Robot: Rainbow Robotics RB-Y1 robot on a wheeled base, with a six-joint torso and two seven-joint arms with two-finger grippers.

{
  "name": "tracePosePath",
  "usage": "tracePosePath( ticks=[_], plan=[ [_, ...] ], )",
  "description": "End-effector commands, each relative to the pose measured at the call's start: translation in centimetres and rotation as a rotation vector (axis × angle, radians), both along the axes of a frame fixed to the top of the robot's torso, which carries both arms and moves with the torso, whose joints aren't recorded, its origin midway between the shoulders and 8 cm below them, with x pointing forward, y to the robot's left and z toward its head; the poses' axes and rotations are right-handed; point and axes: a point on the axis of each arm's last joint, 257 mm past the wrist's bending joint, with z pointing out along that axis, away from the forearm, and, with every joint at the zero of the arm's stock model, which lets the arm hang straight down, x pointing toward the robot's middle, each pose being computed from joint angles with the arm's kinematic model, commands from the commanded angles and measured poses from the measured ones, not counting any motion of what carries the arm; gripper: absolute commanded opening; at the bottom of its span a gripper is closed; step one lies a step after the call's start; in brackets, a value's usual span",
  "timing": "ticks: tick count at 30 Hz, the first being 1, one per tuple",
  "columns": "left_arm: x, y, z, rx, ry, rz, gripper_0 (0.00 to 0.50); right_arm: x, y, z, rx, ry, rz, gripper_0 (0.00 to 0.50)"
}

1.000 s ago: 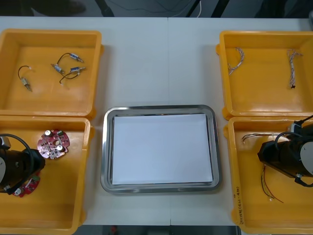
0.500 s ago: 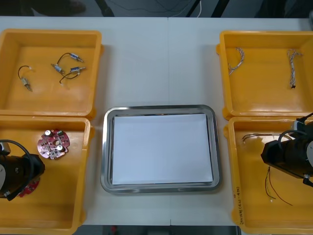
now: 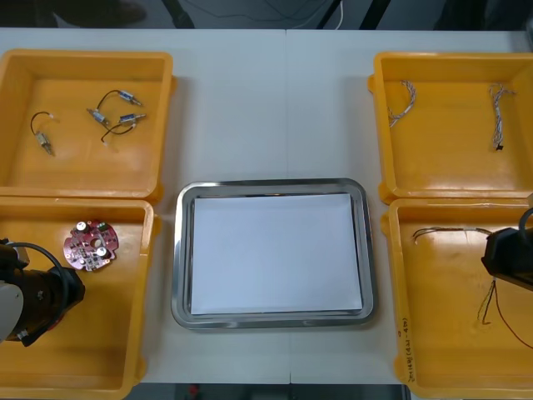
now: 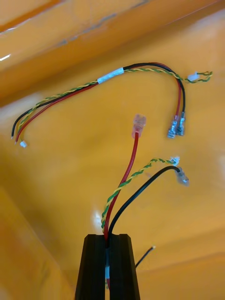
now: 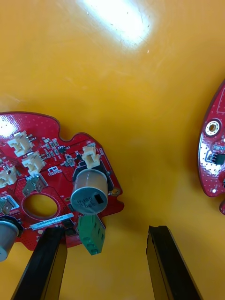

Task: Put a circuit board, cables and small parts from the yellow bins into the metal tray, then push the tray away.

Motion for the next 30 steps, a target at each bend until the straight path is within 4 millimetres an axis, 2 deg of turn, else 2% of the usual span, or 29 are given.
tracePosePath(
  ticks=[1, 9, 21, 26, 27, 28, 29, 30],
  plan=[
    [-1.2, -0.8, -1.2, -0.030, 0.010, 0.044, 0.500, 0.2, -1.9, 4.2, -0.083, -0.045, 0.070, 0.000],
    [-1.5, -0.7, -1.4, -0.024, 0.017, 0.043, 0.500, 0.4, -1.1, 7.4, -0.112, -0.038, 0.176, 0.000],
    [-1.5, -0.5, -1.4, -0.016, 0.015, 0.046, 0.500, 1.0, 0.4, 10.2, -0.127, -0.047, 0.300, 0.000],
    [-1.5, -0.3, -1.6, -0.012, 0.017, 0.050, 0.500, 0.9, 1.8, 11.4, -0.121, -0.044, 0.375, 0.000],
    [-1.5, -0.2, -1.7, -0.010, 0.018, 0.051, 0.480, 0.9, 2.2, 11.7, -0.122, -0.043, 0.396, 0.000],
    [-1.4, -0.1, -1.8, -0.010, 0.018, 0.050, 0.221, 0.8, 2.6, 11.9, -0.120, -0.042, 0.418, 0.000],
    [-1.4, -0.1, -1.8, -0.010, 0.019, 0.049, 0.050, 0.8, 2.8, 12.0, -0.118, -0.043, 0.427, 0.000],
    [-1.3, 0.0, -1.9, -0.008, 0.020, 0.048, 0.000, 0.9, 3.2, 12.3, -0.122, -0.046, 0.447, 0.000]
  ],
)
